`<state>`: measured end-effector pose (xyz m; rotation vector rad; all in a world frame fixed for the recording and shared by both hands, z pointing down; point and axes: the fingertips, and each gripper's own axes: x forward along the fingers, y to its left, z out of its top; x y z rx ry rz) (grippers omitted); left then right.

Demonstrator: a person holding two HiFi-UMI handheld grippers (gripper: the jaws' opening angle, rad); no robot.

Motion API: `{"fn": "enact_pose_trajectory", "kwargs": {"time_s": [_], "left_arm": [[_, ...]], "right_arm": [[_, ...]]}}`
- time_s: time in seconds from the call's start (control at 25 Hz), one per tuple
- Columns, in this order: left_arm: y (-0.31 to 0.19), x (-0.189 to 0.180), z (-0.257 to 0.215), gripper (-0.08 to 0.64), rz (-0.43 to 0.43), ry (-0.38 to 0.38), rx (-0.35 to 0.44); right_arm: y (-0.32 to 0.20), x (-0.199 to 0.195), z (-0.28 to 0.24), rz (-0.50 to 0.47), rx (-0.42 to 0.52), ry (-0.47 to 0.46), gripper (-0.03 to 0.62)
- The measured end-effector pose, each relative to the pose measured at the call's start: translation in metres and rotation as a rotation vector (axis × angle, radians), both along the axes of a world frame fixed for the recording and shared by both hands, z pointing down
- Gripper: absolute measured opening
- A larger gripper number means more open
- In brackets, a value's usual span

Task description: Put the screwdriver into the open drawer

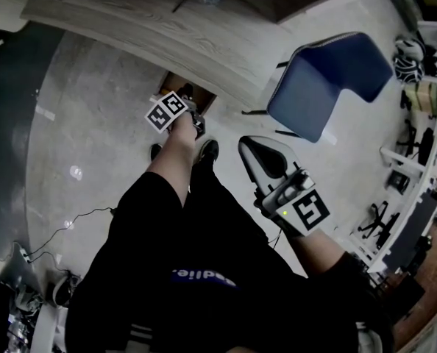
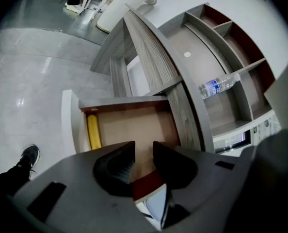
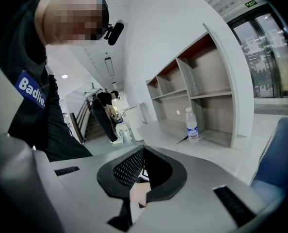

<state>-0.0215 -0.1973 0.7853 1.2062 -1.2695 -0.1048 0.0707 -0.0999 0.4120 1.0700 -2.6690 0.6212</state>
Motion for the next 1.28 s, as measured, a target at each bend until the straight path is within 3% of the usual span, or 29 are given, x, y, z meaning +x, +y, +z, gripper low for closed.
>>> {"fn": "enact_pose_trajectory", "kwargs": {"time_s": [0.28, 0.64, 0.92, 1.28], "left_arm": [[0.028, -0.016, -0.037, 0.115, -0.001, 0.010, 0.030], [0.052, -0.023, -0.094, 0.101, 0.113, 0.040, 0.123], [0.055, -0.019, -0.177, 0.090, 0.283, 0.039, 0.300], [0.071, -0.031, -0.268, 0.072, 0.348, 0.024, 0.474]], "right_arm": [[0.007, -0.015, -0.033, -0.010, 0.061, -0.039, 0.028], [0.009, -0.033, -0.060, -0.011, 0.120, -0.074, 0.028], [0.009, -0.039, -0.080, -0.003, 0.154, -0.104, 0.028], [0.018, -0.053, -0.102, -0.004, 0.187, -0.123, 0.028]]}}
